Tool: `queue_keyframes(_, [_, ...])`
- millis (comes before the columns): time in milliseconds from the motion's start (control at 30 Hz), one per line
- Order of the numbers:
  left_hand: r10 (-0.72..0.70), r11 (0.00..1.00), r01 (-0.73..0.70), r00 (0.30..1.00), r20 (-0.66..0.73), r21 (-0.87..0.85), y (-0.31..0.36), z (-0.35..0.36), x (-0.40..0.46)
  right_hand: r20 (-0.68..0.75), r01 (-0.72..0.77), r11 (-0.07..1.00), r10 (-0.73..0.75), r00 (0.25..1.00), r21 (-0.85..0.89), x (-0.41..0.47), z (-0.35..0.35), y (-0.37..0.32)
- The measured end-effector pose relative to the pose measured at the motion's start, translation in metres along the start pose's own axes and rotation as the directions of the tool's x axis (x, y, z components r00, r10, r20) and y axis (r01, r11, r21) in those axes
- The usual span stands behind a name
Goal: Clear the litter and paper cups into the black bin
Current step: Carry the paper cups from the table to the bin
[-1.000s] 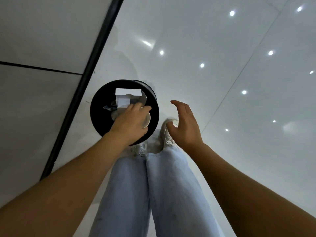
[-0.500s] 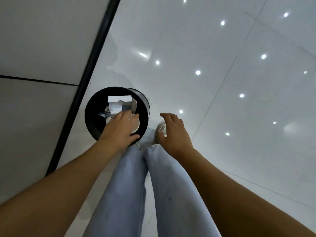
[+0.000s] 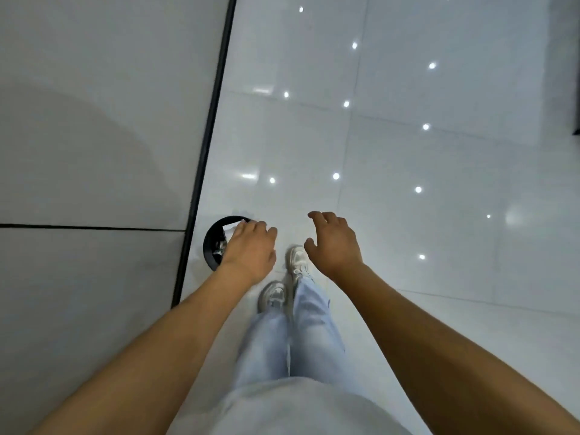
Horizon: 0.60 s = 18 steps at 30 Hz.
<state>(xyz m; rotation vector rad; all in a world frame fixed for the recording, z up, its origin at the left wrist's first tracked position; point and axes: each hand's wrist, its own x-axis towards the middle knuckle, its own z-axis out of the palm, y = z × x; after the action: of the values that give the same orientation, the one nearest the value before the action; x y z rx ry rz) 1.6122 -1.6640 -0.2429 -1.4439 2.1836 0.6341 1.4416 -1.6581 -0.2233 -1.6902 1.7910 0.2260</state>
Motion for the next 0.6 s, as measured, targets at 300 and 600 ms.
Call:
queue_keyframes(300, [0.246, 0.969, -0.244, 0.966, -0.077, 0.040, 0.117, -0.113, -0.047, -0.100, -0.285, 0.958, 0.288, 0.952, 0.035, -0.135, -0.087, 0.076])
queue_keyframes(600, [0.484, 0.865, -0.467, 0.872, -0.066, 0.182, 0.298, -0.181, -0.008, -0.226, -0.449, 0.851, 0.510, 0.830, 0.272, -0.214, -0.158, 0.229])
